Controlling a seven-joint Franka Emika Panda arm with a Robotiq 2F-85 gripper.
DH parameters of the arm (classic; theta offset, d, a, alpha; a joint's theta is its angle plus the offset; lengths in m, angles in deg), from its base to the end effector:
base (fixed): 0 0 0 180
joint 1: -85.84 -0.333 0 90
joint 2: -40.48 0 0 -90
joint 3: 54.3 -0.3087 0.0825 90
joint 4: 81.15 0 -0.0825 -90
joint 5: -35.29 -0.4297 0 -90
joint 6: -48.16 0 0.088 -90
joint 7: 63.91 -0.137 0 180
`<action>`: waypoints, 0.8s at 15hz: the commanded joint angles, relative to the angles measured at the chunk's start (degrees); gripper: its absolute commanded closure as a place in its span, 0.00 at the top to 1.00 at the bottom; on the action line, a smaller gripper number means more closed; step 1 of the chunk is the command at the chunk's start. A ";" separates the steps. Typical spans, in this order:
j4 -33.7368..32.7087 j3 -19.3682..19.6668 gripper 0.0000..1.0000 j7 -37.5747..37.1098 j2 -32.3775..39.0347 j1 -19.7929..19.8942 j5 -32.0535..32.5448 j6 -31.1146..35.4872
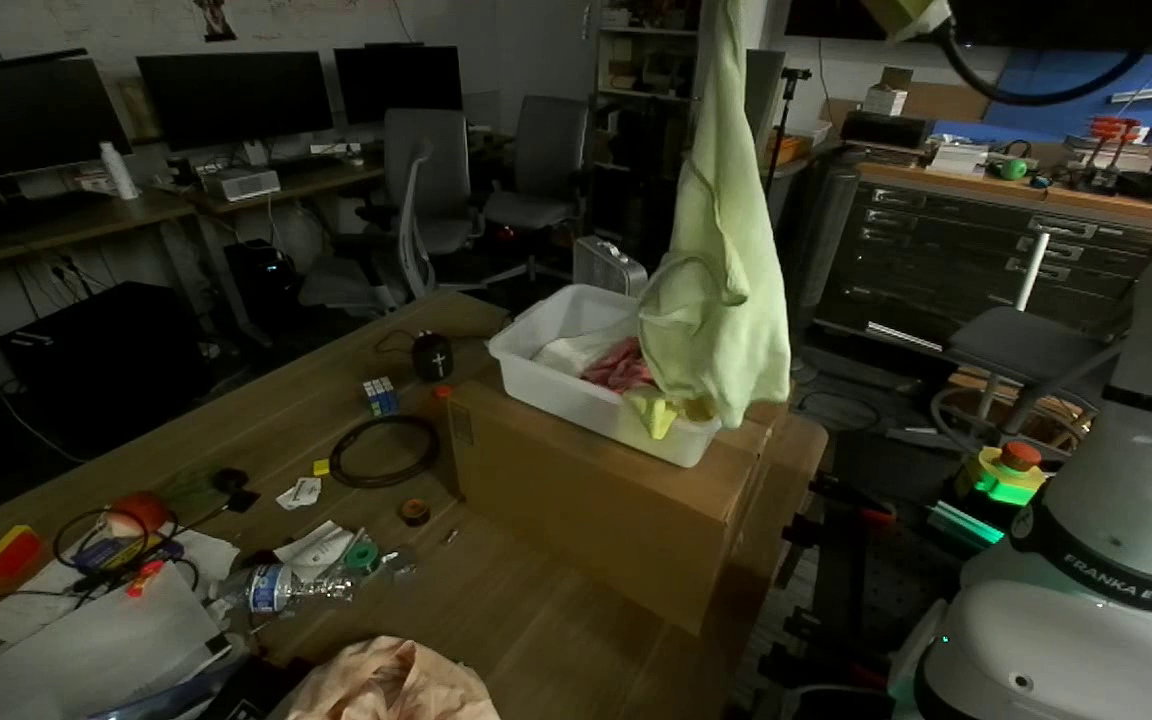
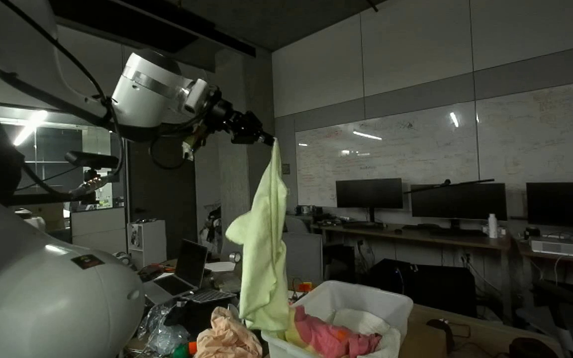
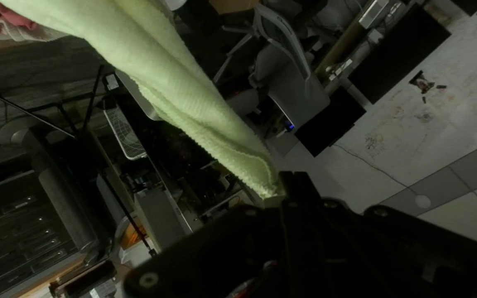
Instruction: Remove the clothes and towels from the storage box and put them on the table
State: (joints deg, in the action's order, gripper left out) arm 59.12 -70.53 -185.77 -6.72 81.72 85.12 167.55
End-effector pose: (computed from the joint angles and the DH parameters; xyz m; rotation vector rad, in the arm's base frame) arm 0.3958 0.1055 0.6039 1.9218 -1.8364 1.6420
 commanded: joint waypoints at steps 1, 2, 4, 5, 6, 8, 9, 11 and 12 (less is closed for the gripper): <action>-7.25 -2.20 0.01 8.70 7.05 -2.40 -4.42 -3.57; -8.62 -3.13 0.01 9.48 9.70 -2.92 -6.29 -2.67; -11.20 -5.17 0.01 9.46 15.90 -3.59 -9.15 0.47; -13.00 -6.39 0.01 9.17 19.57 -3.87 -10.02 1.88; -14.60 -7.23 0.01 9.28 22.90 -4.14 -10.59 3.57; -18.47 -8.42 0.01 10.56 29.62 -4.76 -11.09 6.70; -20.50 -8.73 0.01 11.66 32.86 -5.12 -11.27 8.18; -24.25 -8.29 0.01 15.21 38.50 -6.38 -12.19 10.86; -26.06 -7.80 0.01 17.69 40.99 -7.08 -13.17 11.99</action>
State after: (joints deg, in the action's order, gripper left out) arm 41.21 -79.48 -174.84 25.69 76.55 74.46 177.35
